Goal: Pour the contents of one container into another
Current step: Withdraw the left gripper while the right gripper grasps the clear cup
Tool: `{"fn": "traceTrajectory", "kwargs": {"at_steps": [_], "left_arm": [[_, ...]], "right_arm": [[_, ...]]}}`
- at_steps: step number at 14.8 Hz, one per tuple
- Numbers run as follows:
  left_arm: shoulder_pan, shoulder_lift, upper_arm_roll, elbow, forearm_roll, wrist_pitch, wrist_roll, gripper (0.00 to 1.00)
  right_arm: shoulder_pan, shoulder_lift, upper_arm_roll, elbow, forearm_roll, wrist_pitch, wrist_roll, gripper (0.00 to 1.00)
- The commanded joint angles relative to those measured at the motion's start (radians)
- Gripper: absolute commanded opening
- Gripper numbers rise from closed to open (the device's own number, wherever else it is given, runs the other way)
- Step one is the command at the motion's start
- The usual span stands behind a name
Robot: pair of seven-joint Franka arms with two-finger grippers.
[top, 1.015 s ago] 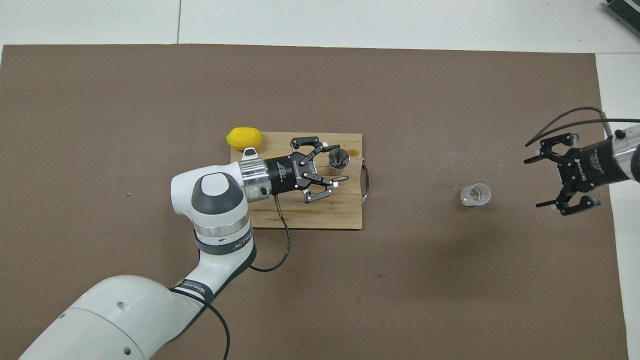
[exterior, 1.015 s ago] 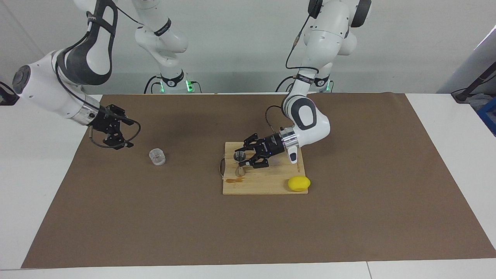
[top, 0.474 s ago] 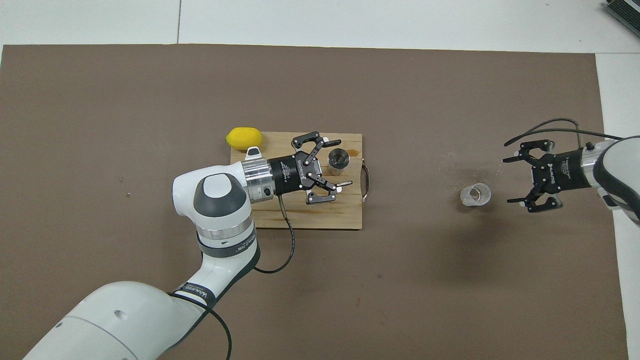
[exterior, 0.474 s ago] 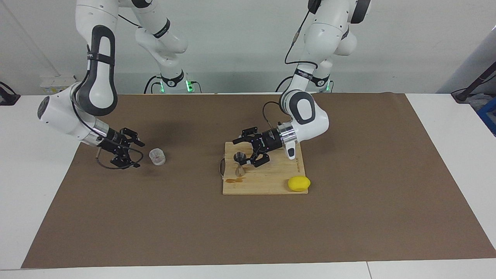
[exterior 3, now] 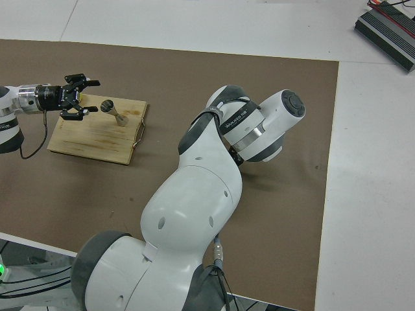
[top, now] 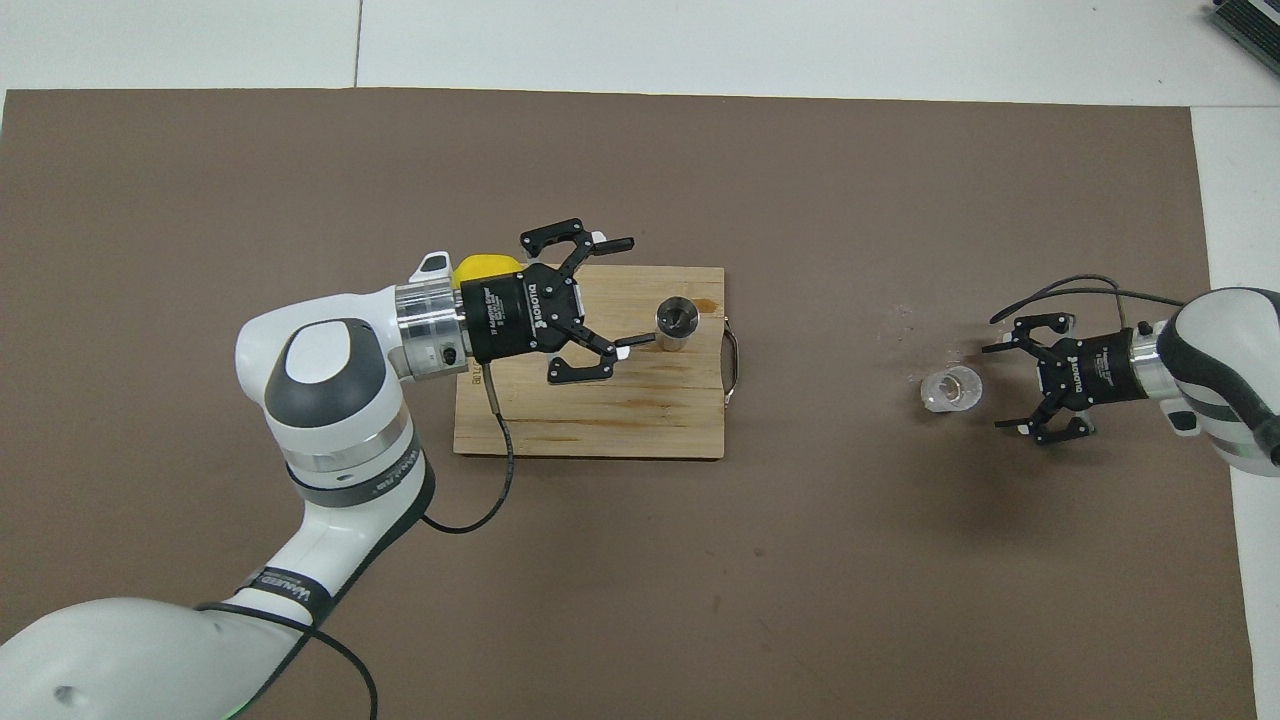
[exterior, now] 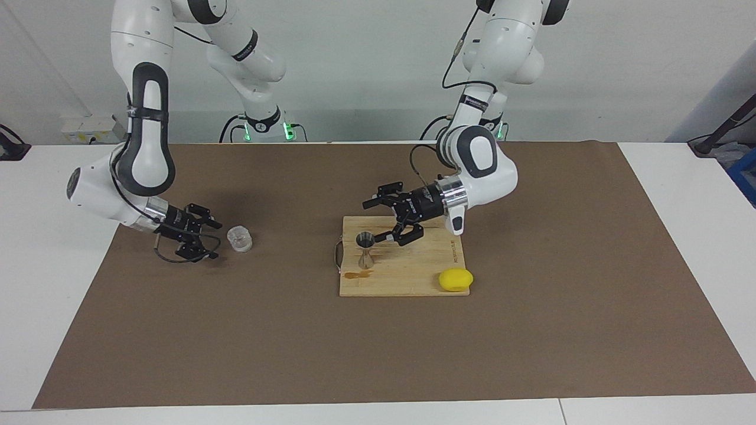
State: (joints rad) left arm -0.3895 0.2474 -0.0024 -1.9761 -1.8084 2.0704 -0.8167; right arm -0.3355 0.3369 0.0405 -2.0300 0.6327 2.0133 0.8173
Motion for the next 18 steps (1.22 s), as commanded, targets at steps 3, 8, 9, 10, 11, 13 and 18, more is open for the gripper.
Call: {"fn": "traceTrajectory", "kwargs": {"at_steps": [3,8,9,10,11,13,18], "left_arm": [[0.142,-0.065,0.004,-0.026,0.214,-0.170,-0.009,1.00],[0.268,-0.077,0.004,0.057,0.478,-0.324,0.001,1.00],[0.288,-0.077,0.004,0.081,0.545,-0.360,0.004,1.00],[0.310,-0.079,0.004,0.106,0.607,-0.400,0.005,1.00],[0.323,-0.077,0.005,0.130,0.662,-0.430,0.005,1.00],[0.353,-0.079,0.006,0.186,0.785,-0.499,0.013,1.00],[0.339,-0.076,-0.004,0.388,1.024,-0.595,0.037,1.00]], "right_arm": [[0.003,-0.012,0.009,-0.047,0.107,0.024,-0.059,1.00],[0.024,-0.013,0.009,-0.073,0.113,0.022,-0.107,1.00],[0.030,-0.013,0.009,-0.076,0.136,0.022,-0.104,1.00],[0.035,-0.016,0.009,-0.085,0.159,0.027,-0.102,1.00],[0.039,-0.019,0.009,-0.098,0.166,0.044,-0.102,1.00],[0.044,-0.021,0.009,-0.111,0.182,0.054,-0.102,1.00],[0.044,-0.022,0.009,-0.111,0.182,0.054,-0.046,1.00]]}}
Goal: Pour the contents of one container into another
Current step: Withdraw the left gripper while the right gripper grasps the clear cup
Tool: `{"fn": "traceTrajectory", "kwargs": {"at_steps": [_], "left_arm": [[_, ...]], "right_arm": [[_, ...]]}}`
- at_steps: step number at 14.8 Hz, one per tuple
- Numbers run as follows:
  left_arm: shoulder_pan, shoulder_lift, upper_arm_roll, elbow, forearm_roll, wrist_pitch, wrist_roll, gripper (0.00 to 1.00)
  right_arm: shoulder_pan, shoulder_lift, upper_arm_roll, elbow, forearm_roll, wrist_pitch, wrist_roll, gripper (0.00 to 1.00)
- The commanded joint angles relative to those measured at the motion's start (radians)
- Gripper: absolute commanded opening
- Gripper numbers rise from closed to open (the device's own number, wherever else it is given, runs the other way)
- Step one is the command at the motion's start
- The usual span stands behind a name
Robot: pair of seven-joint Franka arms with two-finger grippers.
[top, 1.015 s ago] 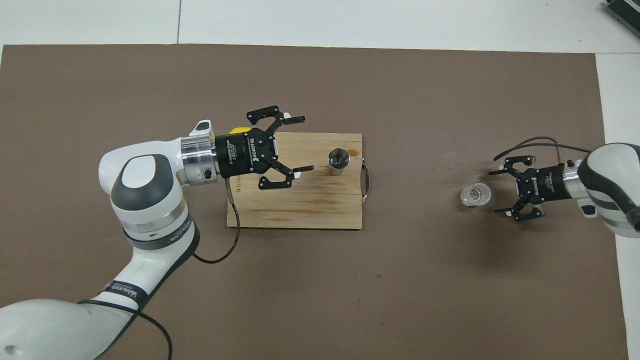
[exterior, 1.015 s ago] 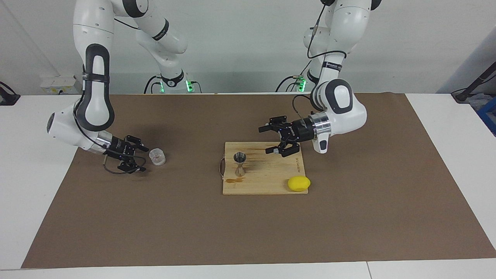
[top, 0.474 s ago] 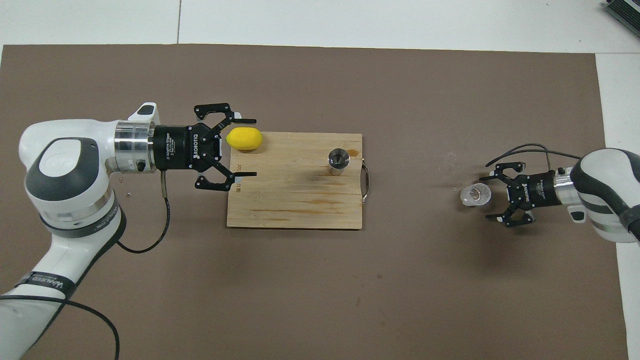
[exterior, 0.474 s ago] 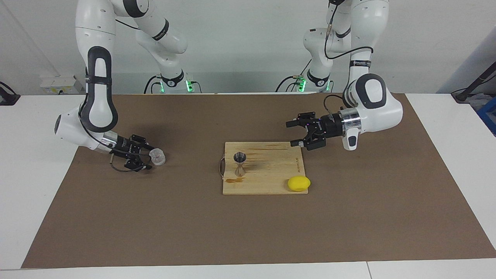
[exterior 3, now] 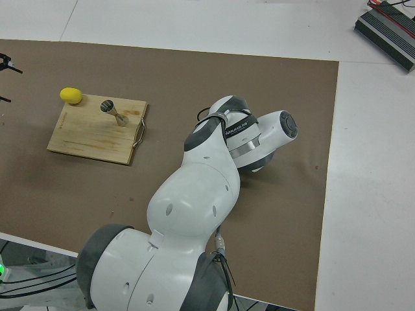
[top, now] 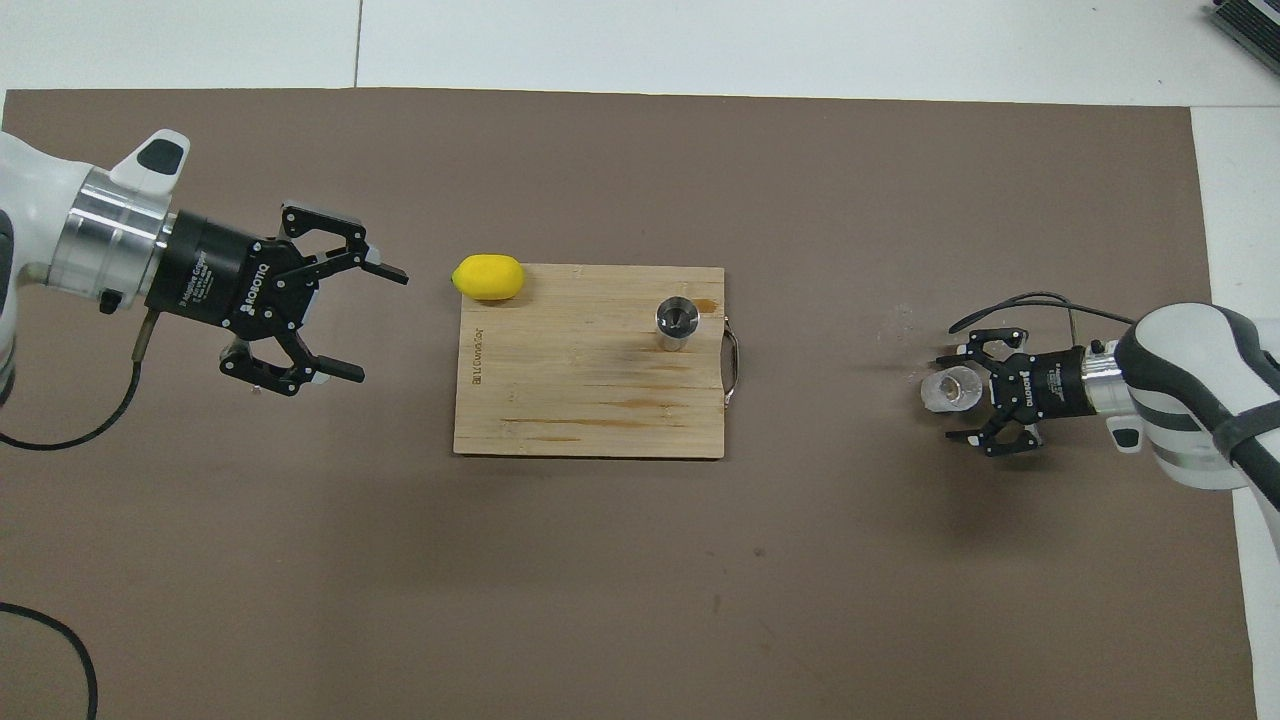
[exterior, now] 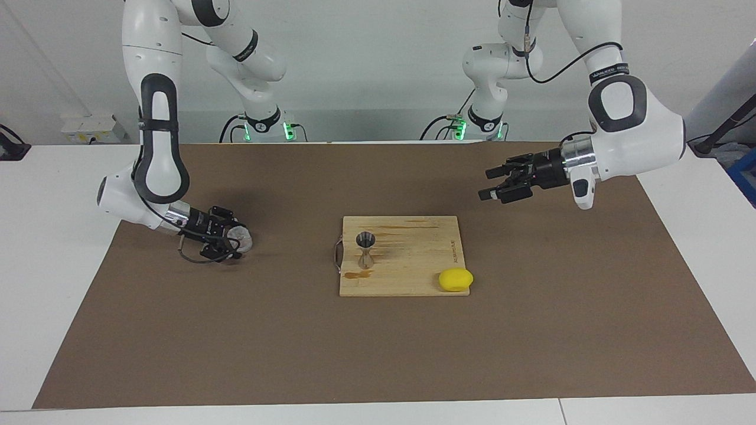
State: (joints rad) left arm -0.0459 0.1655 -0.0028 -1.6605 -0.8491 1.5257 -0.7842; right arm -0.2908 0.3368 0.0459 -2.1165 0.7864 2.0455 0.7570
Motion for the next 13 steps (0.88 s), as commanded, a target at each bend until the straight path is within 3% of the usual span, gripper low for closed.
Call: {"fn": "traceTrajectory", "kwargs": {"at_steps": [1,3,6,9,13], "left_arm": [[-0.003,0.003,-0.005,0.083,0.088,-0.056,0.005,1.00],[-0.008,-0.006,-0.014,0.135,0.181,-0.082,0.060,1.00],[-0.072,-0.096,-0.040,0.156,0.368,-0.065,0.201,1.00],[-0.086,-0.132,-0.040,0.156,0.473,-0.070,0.291,1.00],[-0.077,-0.156,-0.026,0.148,0.683,-0.049,0.505,1.00]], "right_arm": [[-0.001,-0.021,0.003,-0.025,0.028,0.022,0.015,1.00],[0.001,-0.022,0.003,-0.025,0.028,0.022,0.016,1.00],[0.013,-0.021,0.003,-0.022,0.028,0.022,0.016,1.00],[0.015,-0.021,0.003,-0.020,0.028,0.022,0.016,0.91],[0.013,-0.022,0.003,-0.014,0.028,0.016,0.018,0.44]]}}
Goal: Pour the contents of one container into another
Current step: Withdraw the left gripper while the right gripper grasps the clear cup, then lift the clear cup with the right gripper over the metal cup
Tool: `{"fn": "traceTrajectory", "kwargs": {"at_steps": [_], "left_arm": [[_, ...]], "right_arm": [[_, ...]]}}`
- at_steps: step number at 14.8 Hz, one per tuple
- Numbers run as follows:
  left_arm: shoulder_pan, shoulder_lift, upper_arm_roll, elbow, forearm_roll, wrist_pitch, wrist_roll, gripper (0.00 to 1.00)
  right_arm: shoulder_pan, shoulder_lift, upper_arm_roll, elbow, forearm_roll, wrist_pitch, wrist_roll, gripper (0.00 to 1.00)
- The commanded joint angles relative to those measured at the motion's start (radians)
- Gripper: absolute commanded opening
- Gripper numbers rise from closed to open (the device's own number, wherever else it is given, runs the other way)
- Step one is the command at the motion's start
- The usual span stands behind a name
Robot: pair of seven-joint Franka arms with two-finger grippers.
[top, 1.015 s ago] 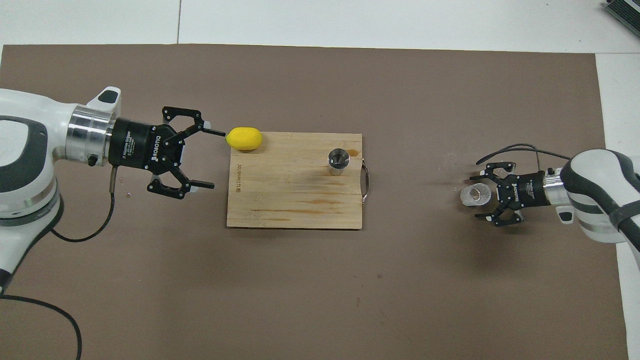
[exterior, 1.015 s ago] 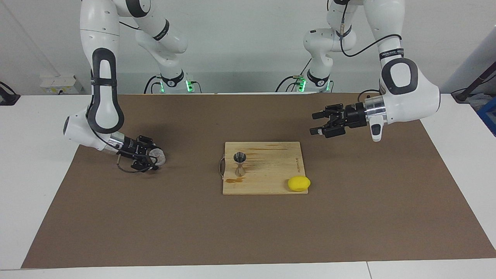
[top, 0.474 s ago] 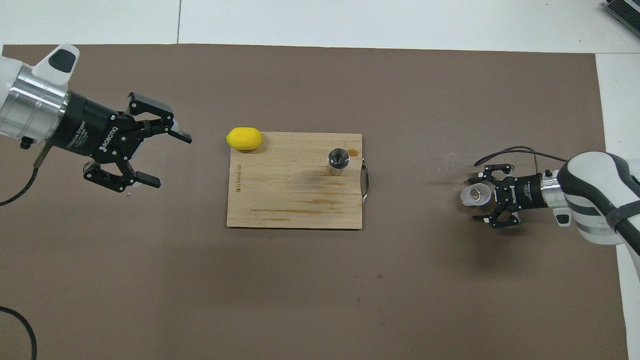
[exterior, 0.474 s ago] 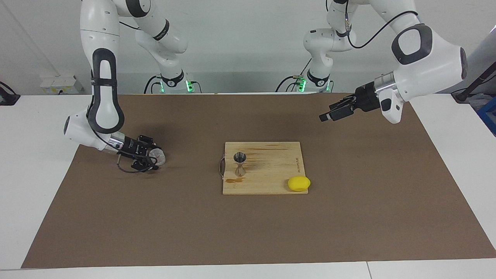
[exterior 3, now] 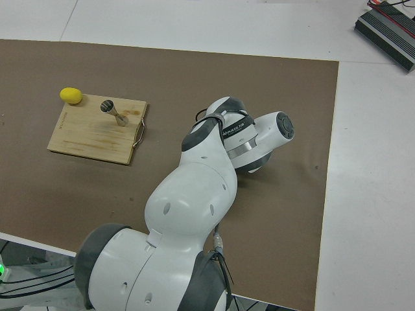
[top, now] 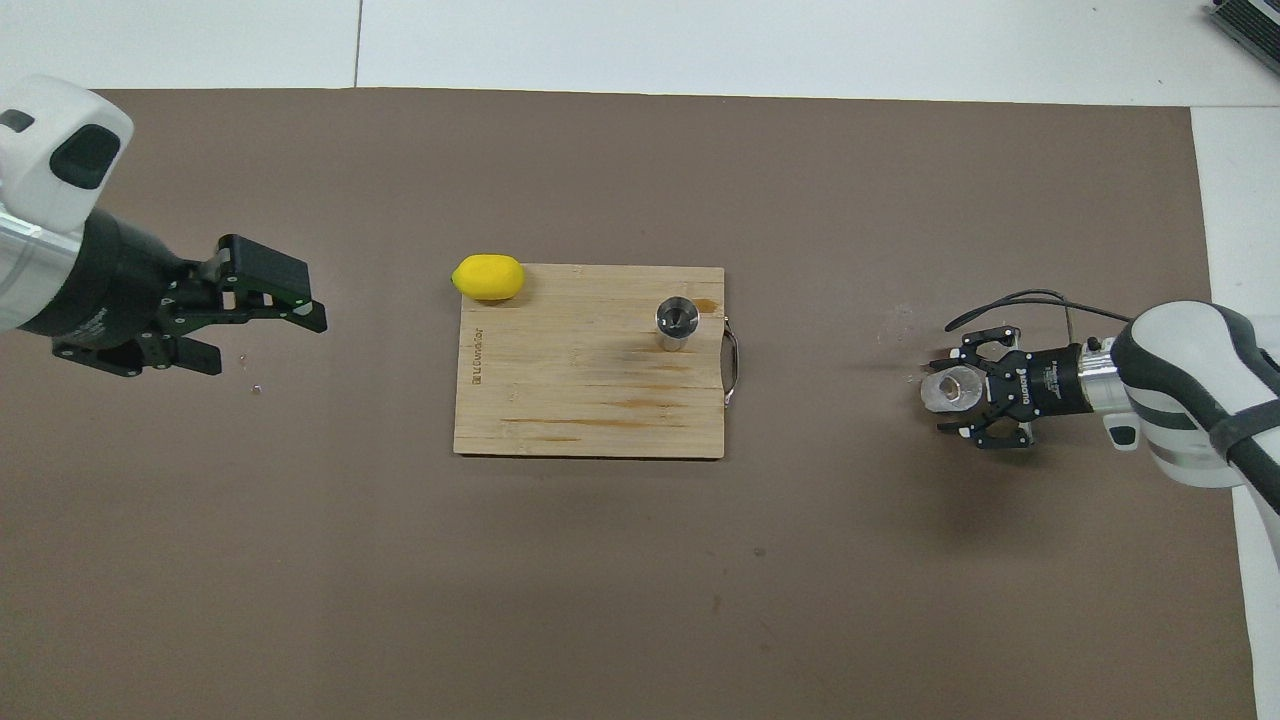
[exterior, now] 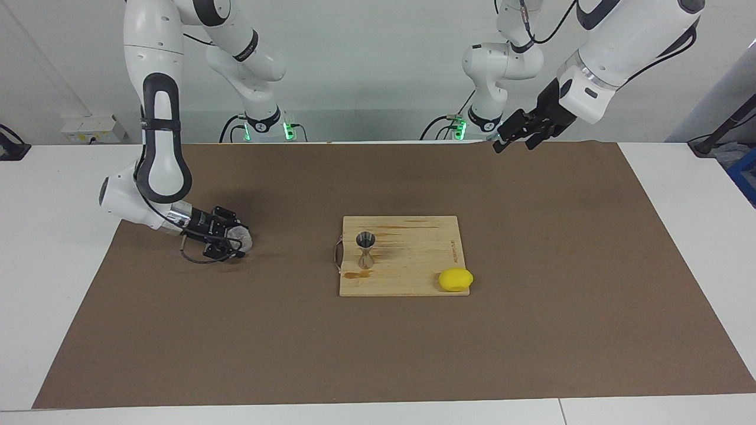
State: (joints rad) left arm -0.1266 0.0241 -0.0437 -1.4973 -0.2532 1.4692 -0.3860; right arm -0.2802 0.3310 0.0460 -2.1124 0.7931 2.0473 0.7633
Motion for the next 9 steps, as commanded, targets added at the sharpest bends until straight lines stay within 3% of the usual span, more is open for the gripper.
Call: {"fn": "traceTrajectory", "kwargs": {"at_steps": [1,2,6,9], "left_arm": [[0.011,-0.023,0.018,-0.020,0.115,0.020,0.155,1.00],[0.018,-0.023,0.024,-0.021,0.127,0.023,0.182,1.00],[0.002,-0.062,0.027,-0.104,0.297,0.058,0.205,1.00],[0.012,-0.121,0.030,-0.227,0.293,0.146,0.245,1.00]], "right_arm": [[0.003,-0.021,0.003,-0.017,0.021,0.007,0.011,0.14],[0.004,-0.032,0.003,-0.015,0.021,0.005,0.011,0.00],[0.064,-0.095,0.005,0.006,0.018,0.010,0.149,0.00],[0.128,-0.119,0.002,0.049,-0.003,0.017,0.287,0.00]]}}
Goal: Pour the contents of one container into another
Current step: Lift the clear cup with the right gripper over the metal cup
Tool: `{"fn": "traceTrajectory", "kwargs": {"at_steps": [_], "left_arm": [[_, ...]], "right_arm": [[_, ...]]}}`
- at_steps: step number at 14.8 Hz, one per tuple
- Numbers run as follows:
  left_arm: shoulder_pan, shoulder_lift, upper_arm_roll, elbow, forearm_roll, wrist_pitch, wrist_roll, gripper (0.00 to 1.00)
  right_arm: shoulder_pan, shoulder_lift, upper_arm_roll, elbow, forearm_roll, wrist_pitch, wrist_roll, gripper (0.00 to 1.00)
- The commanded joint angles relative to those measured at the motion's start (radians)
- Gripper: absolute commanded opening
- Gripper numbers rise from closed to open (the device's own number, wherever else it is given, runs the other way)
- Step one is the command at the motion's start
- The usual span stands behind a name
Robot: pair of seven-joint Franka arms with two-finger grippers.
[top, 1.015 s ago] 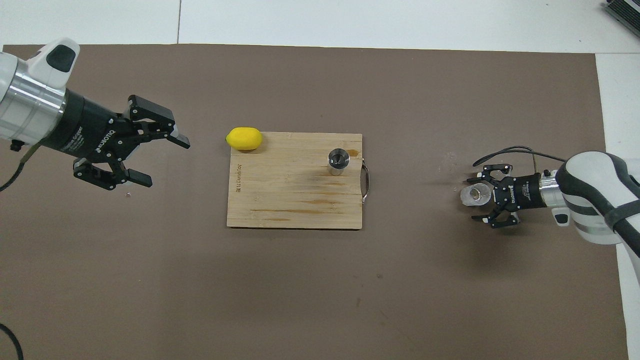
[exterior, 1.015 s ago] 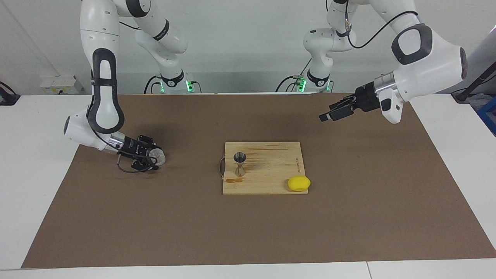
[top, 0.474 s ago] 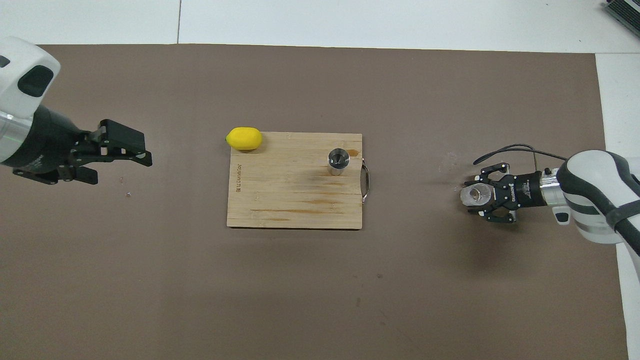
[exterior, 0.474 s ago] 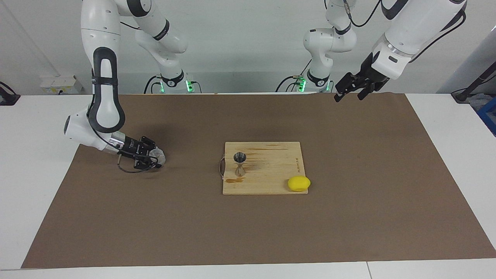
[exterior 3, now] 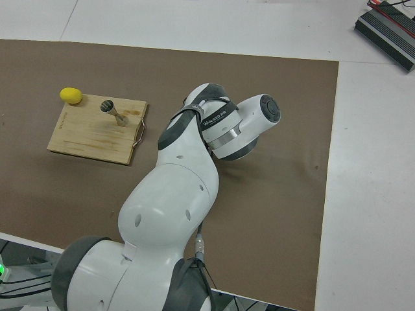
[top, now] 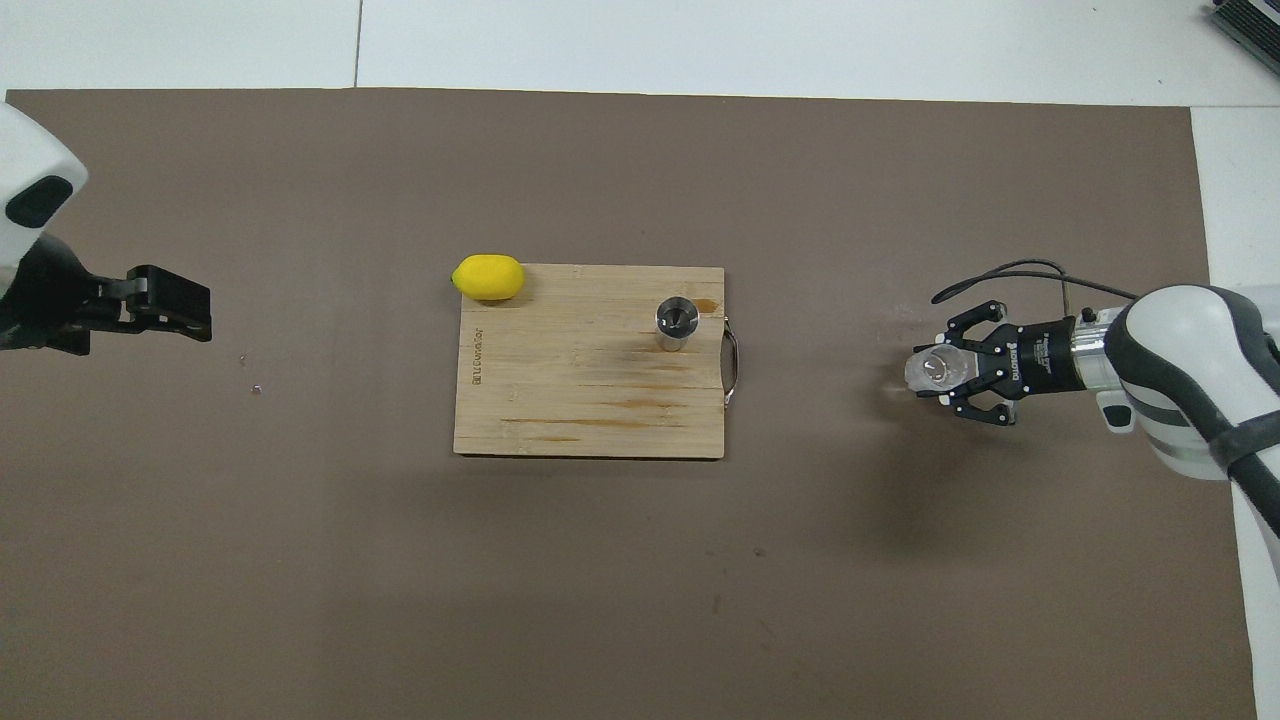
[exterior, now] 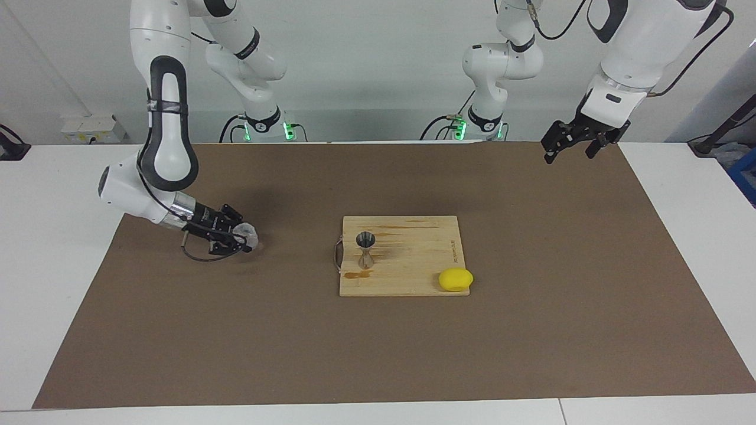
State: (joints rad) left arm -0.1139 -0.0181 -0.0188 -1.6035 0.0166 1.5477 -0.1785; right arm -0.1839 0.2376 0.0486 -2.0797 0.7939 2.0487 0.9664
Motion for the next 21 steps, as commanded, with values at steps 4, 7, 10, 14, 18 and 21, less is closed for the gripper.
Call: {"fn": "traceTrajectory", "kwargs": {"at_steps": [4,7,10,14,18,21], "left_arm": [[-0.010,-0.079,-0.003,-0.084,-0.035,0.072,0.025,1.00],[-0.010,-0.080,-0.007,-0.082,-0.037,0.072,0.028,1.00],[-0.009,-0.082,-0.006,-0.087,-0.037,0.057,0.030,1.00],[0.005,-0.082,0.002,-0.088,-0.037,0.051,0.031,1.00],[0.003,-0.082,0.005,-0.088,-0.037,0.049,0.031,1.00],[0.005,-0.083,0.005,-0.092,-0.037,0.061,0.031,1.00]], "right_arm": [[0.105,-0.014,0.002,0.125,-0.047,0.018,0.136,0.00],[0.144,0.014,0.002,0.209,-0.105,0.019,0.254,0.00],[0.217,0.054,0.002,0.301,-0.198,0.019,0.415,0.00],[0.270,0.103,0.005,0.429,-0.304,-0.010,0.593,0.00],[0.328,0.144,0.007,0.523,-0.355,-0.025,0.696,0.00],[0.382,0.152,0.007,0.527,-0.398,-0.024,0.730,0.00]]}}
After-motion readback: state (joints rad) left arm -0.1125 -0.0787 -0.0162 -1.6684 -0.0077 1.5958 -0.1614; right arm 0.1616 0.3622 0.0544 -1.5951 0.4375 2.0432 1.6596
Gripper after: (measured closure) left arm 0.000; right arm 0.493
